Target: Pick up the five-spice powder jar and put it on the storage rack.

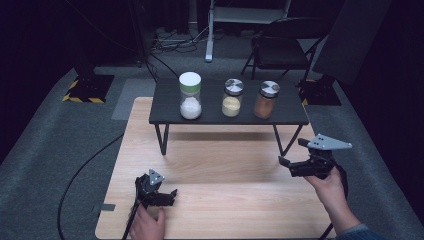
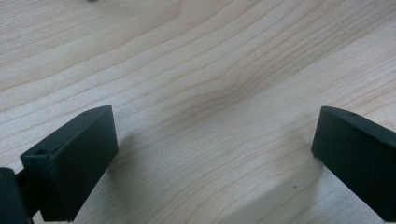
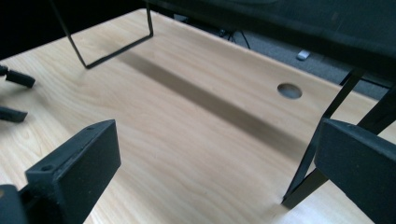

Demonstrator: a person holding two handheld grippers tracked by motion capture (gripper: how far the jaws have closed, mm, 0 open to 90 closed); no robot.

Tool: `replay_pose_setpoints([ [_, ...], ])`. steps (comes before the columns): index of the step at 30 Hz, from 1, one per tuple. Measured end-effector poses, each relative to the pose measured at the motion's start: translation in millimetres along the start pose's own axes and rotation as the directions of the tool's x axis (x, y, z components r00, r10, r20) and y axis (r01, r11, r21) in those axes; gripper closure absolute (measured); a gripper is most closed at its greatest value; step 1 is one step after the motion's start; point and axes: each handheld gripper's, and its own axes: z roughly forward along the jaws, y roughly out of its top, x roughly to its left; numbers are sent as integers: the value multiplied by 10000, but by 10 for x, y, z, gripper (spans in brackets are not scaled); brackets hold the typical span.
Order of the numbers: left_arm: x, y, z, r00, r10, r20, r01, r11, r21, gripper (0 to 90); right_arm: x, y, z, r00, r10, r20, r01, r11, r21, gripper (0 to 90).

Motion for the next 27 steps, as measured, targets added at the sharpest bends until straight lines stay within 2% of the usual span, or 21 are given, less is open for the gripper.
replay_pose_setpoints([
  [9,3,0,0,10000,29,25,-29,10000,-1,3,19,-244,121,9995,307,-68,-304,9983,494,0],
  [21,3,1,0,10000,28,26,-28,10000,2,3,127,-546,252,9996,273,123,-283,9950,955,0],
  [27,3,0,0,10000,25,25,-25,10000,-1,3,122,-726,298,9981,596,167,-611,9923,1080,0],
])
